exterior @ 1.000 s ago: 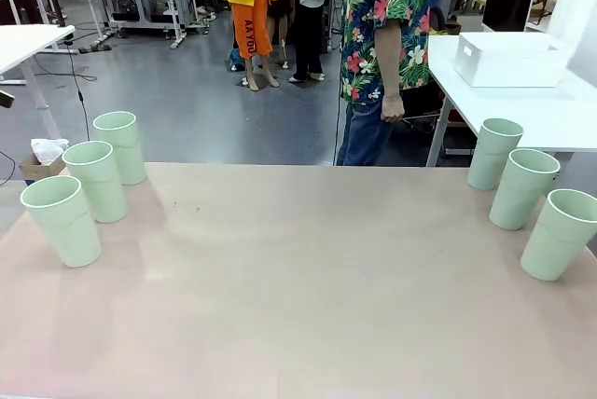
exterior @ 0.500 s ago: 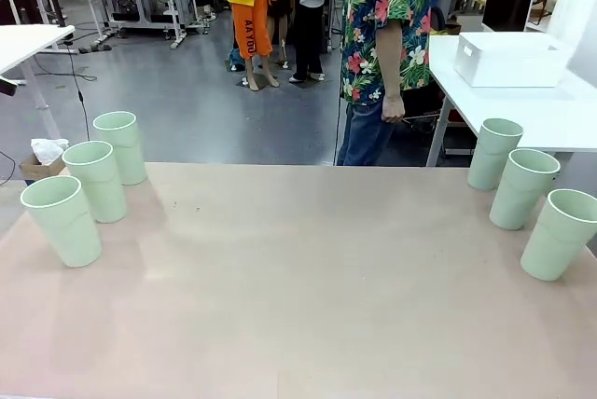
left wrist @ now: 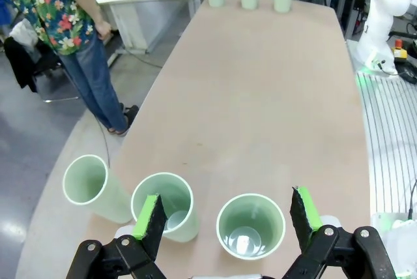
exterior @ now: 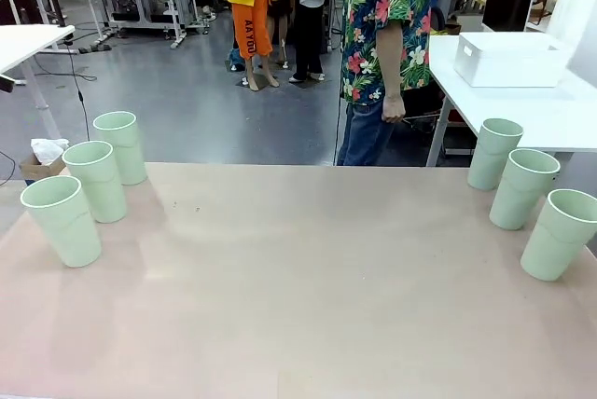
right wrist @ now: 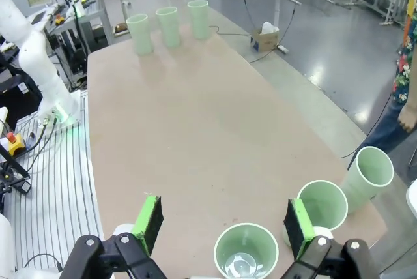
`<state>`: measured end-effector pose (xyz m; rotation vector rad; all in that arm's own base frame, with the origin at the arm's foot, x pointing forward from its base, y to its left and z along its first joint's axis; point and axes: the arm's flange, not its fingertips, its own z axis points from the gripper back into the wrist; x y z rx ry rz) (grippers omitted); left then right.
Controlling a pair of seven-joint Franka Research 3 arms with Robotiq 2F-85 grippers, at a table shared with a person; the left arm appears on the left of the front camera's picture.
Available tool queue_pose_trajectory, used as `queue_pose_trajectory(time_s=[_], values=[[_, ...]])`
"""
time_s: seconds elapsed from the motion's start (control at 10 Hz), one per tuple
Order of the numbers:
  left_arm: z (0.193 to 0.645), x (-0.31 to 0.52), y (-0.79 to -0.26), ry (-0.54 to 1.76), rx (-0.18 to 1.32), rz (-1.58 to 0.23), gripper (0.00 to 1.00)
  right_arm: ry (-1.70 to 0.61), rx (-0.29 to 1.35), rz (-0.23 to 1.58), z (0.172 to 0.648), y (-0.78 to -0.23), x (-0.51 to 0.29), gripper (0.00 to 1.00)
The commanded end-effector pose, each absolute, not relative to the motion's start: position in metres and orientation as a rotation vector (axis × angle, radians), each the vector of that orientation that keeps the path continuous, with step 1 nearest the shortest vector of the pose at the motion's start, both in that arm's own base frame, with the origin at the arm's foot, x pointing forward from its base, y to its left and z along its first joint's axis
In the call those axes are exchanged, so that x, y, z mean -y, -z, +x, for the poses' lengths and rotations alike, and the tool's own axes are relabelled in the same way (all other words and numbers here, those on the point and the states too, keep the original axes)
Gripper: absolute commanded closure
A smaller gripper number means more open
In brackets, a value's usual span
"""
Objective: Stack the cups and store them in the basket.
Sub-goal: Pick up two Reusable plastic cups , one in each hand.
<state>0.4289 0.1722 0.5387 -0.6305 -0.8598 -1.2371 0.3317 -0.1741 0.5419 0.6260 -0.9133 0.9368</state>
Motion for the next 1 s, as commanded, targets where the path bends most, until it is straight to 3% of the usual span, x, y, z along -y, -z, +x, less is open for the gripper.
queue_pose_trajectory(time_s=[0.0, 0.9], values=[[0.4291, -0.1708, -0.5382, 1.246, 0.853, -0.632, 0.00, -0.944, 0.930, 0.625, 0.3317, -0.5430, 0.1752, 0.00], [0.4291, -0.1708, -0.5382, 1.246, 0.853, -0.632, 0.00, -0.944, 0.930, 0.625, 0.3317, -0.5430, 0.1752, 0.00]])
